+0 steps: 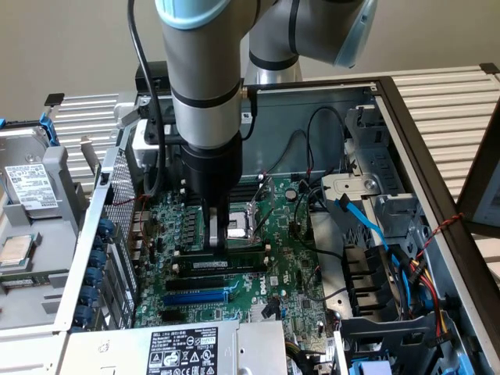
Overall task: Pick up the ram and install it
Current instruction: 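Press down the ram until it locks into place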
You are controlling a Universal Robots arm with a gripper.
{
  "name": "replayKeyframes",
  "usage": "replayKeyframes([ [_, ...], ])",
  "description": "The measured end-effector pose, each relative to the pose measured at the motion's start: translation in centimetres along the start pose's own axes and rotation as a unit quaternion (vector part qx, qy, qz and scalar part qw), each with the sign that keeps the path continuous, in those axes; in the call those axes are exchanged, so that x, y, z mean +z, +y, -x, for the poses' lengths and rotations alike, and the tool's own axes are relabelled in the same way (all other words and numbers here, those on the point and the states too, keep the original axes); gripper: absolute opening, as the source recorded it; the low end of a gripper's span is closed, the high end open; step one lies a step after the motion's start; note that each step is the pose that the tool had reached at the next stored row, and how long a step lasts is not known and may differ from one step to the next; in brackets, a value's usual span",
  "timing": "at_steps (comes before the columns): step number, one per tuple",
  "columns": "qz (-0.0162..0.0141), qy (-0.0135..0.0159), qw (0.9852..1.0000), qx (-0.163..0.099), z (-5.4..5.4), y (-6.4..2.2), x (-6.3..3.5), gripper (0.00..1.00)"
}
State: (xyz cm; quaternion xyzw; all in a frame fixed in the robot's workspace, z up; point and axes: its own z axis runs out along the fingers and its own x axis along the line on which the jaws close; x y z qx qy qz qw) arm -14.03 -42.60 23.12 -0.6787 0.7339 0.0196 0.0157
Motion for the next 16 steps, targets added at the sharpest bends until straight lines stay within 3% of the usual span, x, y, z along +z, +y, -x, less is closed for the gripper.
replayKeyframes([
  [10, 0.0001, -0.0007, 1.0, 0.0, 0.0, 0.03, 0.57, 0.1],
  [12, -0.0007, -0.0042, 1.0, 0.0, -0.1, -0.02, 0.28, 0.1],
  [16, 0.0004, -0.0046, 1.0, 0.0, -0.5, 0.0, -1.15, 0.1],
])
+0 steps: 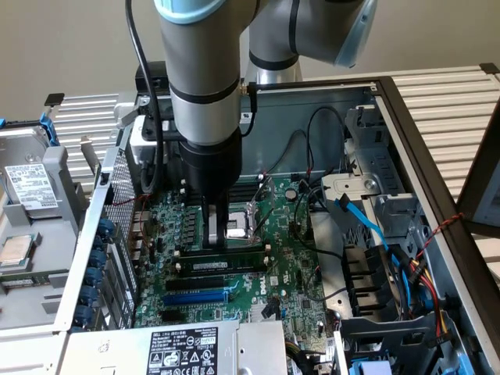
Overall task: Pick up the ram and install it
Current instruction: 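Press down the ram until it locks into place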
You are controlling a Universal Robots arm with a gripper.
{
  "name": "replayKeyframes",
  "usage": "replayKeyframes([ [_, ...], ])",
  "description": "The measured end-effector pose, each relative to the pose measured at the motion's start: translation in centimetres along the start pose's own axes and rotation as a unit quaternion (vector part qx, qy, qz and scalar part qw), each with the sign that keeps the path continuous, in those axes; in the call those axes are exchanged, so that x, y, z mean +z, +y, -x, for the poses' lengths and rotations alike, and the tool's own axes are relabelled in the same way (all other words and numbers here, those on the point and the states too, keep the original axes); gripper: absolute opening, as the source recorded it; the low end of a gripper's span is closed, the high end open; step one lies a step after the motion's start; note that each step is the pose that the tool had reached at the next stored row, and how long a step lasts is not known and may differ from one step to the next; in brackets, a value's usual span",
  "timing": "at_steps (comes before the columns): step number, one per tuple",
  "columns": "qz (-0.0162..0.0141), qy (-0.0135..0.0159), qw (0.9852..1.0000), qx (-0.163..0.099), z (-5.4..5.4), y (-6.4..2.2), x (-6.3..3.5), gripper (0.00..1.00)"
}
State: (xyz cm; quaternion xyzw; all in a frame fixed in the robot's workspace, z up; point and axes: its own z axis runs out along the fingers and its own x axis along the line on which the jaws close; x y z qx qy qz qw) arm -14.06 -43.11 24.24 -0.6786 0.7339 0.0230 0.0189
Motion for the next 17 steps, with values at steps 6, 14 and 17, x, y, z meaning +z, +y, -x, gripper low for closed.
replayKeyframes([
  [6, 0.0041, -0.0041, 1.0, 0.0, -0.2, -0.66, -1.42, 0.1],
  [14, 0.0048, -0.0129, 0.9999, 0.0, -0.2, -0.67, -1.43, 0.1],
  [17, 0.0051, -0.0162, 0.9999, 0.0, -0.2, -0.68, -1.43, 0.1],
])
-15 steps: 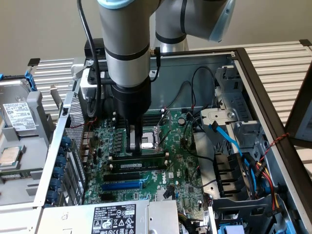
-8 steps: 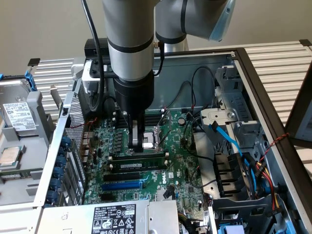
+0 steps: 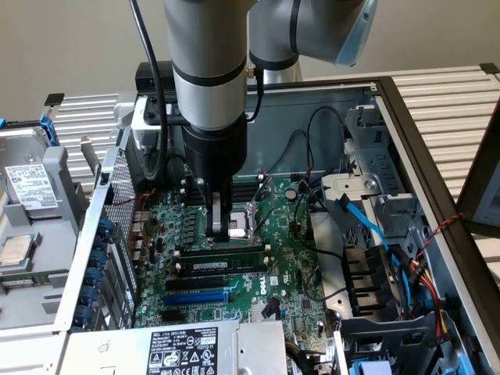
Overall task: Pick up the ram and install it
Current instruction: 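Press down the ram until it locks into place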
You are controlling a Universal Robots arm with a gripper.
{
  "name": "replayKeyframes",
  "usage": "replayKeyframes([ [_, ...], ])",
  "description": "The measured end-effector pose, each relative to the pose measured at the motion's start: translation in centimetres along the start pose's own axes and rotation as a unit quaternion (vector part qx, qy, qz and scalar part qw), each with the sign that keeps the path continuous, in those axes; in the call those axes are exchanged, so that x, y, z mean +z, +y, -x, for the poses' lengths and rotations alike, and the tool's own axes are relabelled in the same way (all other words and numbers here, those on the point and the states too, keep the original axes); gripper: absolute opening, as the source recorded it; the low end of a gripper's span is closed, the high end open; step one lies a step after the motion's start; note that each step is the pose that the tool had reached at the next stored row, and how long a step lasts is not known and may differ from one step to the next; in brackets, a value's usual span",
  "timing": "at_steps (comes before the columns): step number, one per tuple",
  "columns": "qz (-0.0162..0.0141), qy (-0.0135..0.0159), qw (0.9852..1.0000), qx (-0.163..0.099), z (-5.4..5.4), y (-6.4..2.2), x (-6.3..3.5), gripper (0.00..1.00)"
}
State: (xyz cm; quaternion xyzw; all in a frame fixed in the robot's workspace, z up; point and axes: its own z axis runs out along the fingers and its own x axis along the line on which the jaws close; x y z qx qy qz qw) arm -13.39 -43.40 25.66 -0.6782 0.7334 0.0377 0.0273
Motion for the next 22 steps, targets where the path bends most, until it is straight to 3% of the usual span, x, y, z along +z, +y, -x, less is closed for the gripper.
replayKeyframes([
  [7, 0.0006, -0.0079, 1.0, 0.0, 0.0, -0.01, 0.0, 0.1],
  [9, 0.0004, -0.0086, 1.0, 0.003, 0.0, -0.02, 0.01, 0.1],
  [13, -0.0027, -0.0092, 0.9994, 0.034, 0.0, -0.02, 0.02, 0.1],
  [18, -0.0069, -0.0099, 0.9971, 0.075, 0.0, -0.02, 0.04, 0.1],
  [22, -0.0103, -0.0105, 0.9939, 0.109, 0.0, -0.01, 0.06, 0.1],
])
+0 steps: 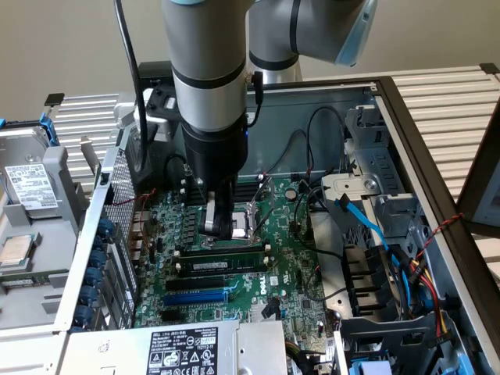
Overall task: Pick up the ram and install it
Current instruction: 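Press down the ram until it locks into place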
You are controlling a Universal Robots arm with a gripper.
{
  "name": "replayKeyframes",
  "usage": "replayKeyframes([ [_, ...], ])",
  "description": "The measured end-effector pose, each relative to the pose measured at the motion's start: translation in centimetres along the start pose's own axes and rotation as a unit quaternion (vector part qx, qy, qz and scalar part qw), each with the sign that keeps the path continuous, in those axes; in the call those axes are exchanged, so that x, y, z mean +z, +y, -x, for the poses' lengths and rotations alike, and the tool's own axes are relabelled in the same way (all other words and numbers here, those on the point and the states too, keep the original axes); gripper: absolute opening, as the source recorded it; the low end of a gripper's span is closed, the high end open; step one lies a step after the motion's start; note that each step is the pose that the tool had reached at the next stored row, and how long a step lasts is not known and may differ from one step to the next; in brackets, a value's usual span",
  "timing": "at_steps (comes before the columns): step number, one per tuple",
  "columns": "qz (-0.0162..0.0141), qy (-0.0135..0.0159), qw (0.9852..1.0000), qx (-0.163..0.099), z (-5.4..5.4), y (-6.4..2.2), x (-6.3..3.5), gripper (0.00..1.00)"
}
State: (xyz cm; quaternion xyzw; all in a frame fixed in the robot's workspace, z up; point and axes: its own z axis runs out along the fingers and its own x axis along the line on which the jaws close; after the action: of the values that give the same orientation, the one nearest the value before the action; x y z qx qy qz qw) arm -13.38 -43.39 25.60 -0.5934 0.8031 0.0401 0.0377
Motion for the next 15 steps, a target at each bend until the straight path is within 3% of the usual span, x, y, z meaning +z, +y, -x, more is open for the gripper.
replayKeyframes([
  [3, -0.0028, -0.0006, 0.9997, 0.026, 0.0, 0.0, 0.02, 0.1],
  [7, -0.0066, -0.0012, 0.9981, 0.061, 0.0, 0.0, 0.05, 0.1],
  [11, -0.0103, -0.0019, 0.9954, 0.095, 0.0, 0.0, 0.08, 0.1],
  [15, -0.0141, -0.0025, 0.9915, 0.129, -0.01, 0.0, 0.11, 0.1],
])
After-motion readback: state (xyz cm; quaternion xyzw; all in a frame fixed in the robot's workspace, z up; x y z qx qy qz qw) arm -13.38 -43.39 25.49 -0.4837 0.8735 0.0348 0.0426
